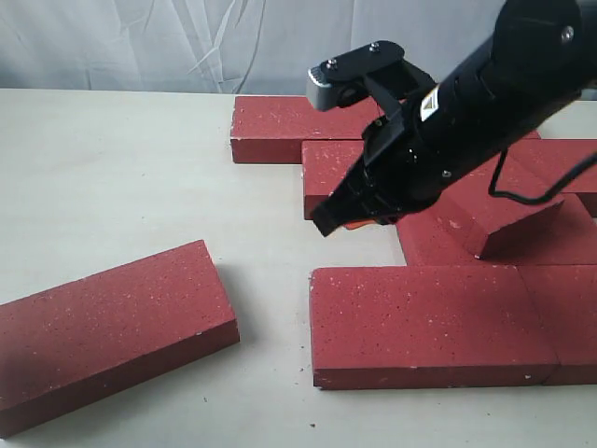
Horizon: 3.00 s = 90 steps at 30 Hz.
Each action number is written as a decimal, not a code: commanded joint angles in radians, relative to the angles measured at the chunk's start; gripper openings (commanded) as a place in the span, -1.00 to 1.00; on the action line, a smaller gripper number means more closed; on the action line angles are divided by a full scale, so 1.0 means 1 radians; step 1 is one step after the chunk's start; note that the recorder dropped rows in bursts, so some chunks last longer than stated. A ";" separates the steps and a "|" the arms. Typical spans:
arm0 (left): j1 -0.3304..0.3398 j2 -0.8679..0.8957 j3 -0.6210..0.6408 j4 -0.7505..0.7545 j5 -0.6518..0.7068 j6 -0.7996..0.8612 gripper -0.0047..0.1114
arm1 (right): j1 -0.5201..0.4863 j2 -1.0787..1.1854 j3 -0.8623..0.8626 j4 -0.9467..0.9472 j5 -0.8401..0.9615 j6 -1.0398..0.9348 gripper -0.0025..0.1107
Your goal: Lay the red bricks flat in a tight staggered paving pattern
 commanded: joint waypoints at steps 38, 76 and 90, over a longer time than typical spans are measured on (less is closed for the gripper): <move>0.177 0.067 0.027 -0.067 0.087 -0.063 -0.92 | 0.090 0.478 -0.402 -0.160 0.160 0.100 -0.97; 0.175 0.422 0.108 -0.616 -0.308 0.318 -0.92 | 0.173 0.660 -0.393 -0.029 -0.050 0.081 -0.97; 0.175 0.439 -0.001 -0.696 -0.389 0.415 -0.92 | 0.137 0.612 -0.404 -0.114 -0.028 0.085 -0.97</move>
